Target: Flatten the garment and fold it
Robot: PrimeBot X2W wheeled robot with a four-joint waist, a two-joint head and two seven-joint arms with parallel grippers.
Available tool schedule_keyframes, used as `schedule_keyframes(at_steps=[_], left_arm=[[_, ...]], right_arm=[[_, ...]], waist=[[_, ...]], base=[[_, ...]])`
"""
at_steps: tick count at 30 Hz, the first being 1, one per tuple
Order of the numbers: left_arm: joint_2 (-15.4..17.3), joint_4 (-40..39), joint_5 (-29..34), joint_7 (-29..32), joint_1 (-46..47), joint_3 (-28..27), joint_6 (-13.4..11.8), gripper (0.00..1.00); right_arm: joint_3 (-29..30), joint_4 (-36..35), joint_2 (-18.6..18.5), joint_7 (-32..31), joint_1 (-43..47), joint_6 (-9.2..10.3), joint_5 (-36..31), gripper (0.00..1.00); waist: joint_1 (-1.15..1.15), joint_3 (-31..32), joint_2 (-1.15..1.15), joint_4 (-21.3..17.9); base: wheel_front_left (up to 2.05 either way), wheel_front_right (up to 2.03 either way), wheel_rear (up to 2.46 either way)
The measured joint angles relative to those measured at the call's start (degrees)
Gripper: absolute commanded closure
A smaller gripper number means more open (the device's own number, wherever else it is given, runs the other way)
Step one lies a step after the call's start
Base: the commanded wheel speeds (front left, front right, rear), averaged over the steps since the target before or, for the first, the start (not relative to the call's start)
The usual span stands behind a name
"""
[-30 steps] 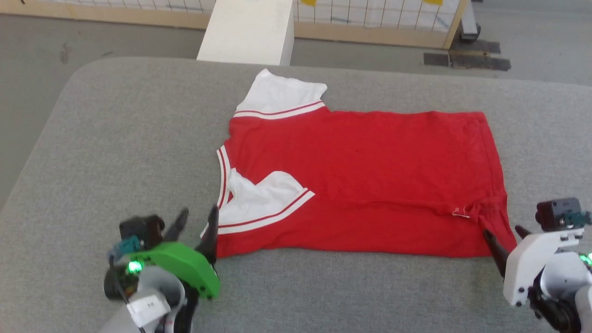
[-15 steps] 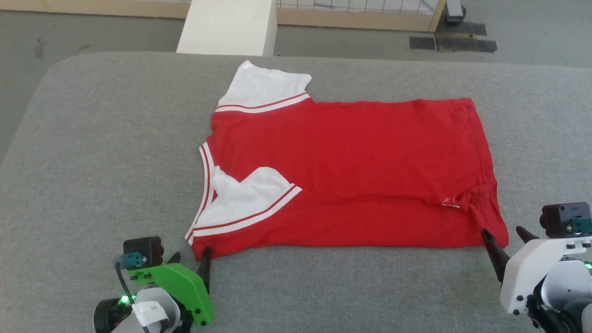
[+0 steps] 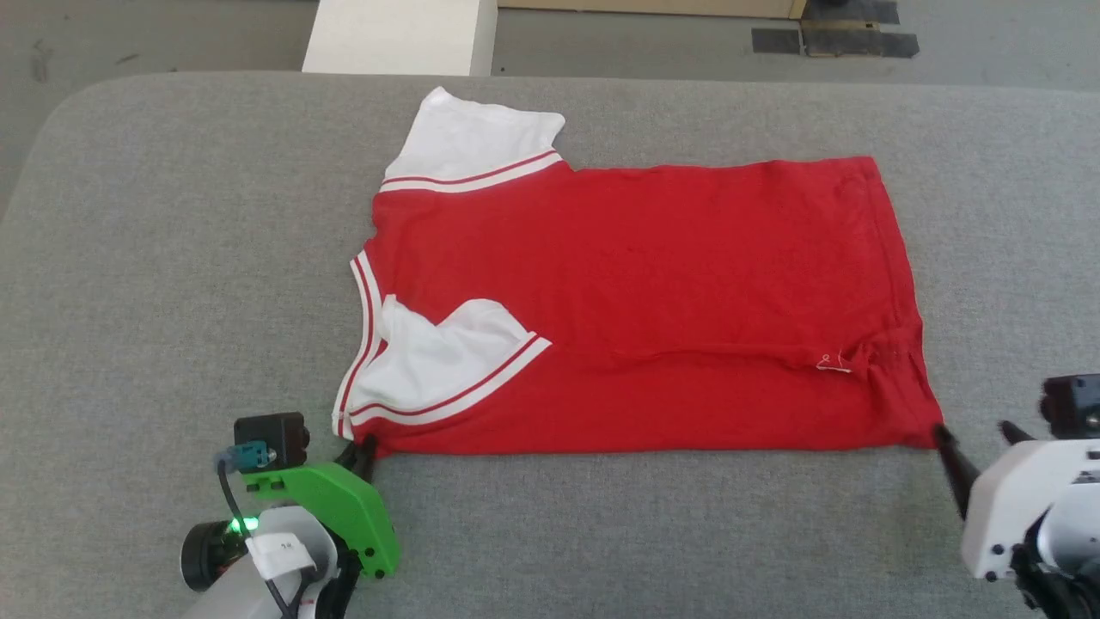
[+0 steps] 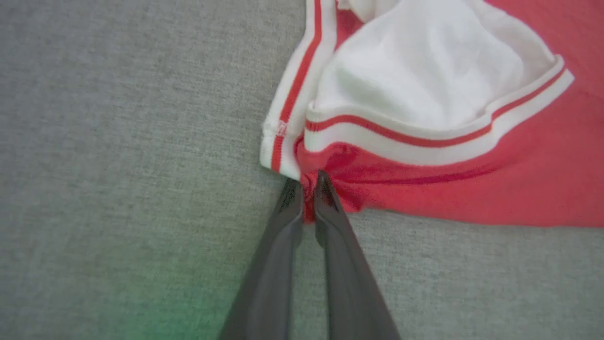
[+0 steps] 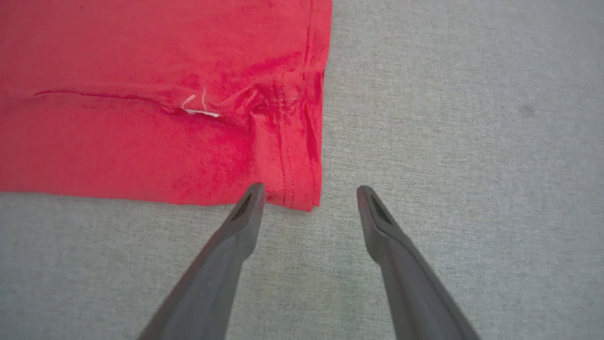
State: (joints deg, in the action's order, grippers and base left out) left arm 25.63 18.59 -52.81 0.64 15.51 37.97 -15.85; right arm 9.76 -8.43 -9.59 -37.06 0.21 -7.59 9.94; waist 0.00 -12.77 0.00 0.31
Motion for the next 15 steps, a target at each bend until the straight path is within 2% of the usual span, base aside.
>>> schedule_keyframes(at_steps=[2, 7, 15], left_arm=[[-0.32, 0.07, 0.05, -1.41, -0.09, 0.04, 0.4, 1.0], [-0.46, -2.5, 1.1, -3.76, -1.2, 0.47, 0.34, 1.0], [1.66, -11.03, 3.64, -3.72, -1.32, 1.43, -1.45, 1.0]], right_arm=[[1.79, 1.16, 0.14, -0.08, -0.11, 0.01, -1.79, 0.0], [1.91, 5.53, 0.14, -1.26, -2.1, 0.01, -3.89, 0.0], [3.32, 15.41, 0.8, -2.78, -8.01, 0.01, -7.09, 0.0]], waist=[[0.0, 0.77, 0.0, 0.42], [0.0, 2.45, 0.0, 2.04], [0.0, 1.9, 0.0, 4.33]], base=[[0.0, 0.0, 0.0], [0.0, 0.0, 0.0], [0.0, 0.0, 0.0]])
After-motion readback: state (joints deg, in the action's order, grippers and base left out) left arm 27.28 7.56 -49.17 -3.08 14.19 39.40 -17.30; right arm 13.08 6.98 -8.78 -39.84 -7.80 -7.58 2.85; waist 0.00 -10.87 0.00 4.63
